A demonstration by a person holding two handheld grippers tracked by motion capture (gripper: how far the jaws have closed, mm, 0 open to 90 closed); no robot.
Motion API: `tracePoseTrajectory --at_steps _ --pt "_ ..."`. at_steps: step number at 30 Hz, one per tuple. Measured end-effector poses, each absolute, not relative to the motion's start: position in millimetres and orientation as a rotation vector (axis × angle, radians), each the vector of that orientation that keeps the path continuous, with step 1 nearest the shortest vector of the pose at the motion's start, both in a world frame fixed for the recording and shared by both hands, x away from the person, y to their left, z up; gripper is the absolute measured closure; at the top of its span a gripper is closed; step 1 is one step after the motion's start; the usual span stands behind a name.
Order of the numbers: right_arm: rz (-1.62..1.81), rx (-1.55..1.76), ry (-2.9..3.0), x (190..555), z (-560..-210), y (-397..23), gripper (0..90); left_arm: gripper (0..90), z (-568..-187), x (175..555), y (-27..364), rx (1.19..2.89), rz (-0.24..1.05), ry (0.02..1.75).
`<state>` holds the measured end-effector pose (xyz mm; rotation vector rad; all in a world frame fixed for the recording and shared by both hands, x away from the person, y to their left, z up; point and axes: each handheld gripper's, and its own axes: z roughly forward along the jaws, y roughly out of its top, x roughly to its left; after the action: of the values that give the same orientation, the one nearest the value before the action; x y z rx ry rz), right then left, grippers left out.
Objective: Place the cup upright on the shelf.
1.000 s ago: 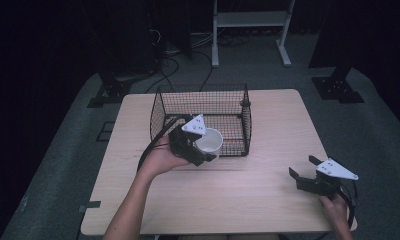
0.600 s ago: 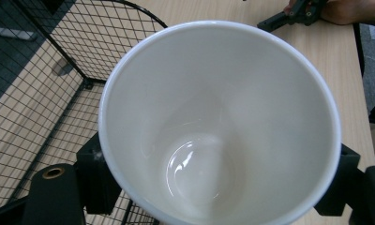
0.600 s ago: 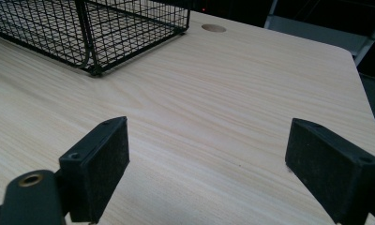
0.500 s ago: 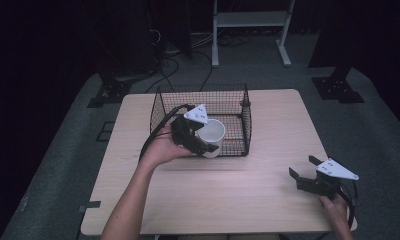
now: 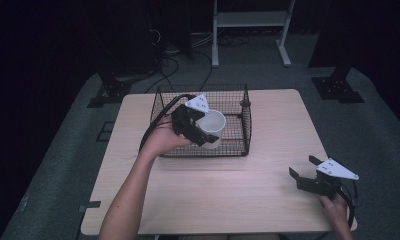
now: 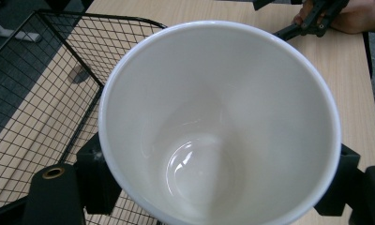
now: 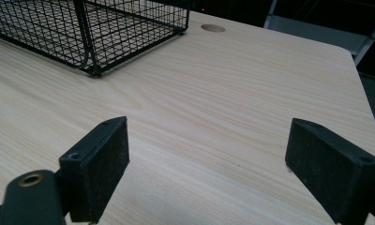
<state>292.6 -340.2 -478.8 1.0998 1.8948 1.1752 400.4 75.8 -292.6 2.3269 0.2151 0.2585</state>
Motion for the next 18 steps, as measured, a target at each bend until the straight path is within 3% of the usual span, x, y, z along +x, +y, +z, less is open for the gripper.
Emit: tracePoseTrajectory --at_steps 18 --pt "1.184 1.101 1.890 293 -479 -341 13.1 21.3 -282 436 74 2.339 0.259 0.272"
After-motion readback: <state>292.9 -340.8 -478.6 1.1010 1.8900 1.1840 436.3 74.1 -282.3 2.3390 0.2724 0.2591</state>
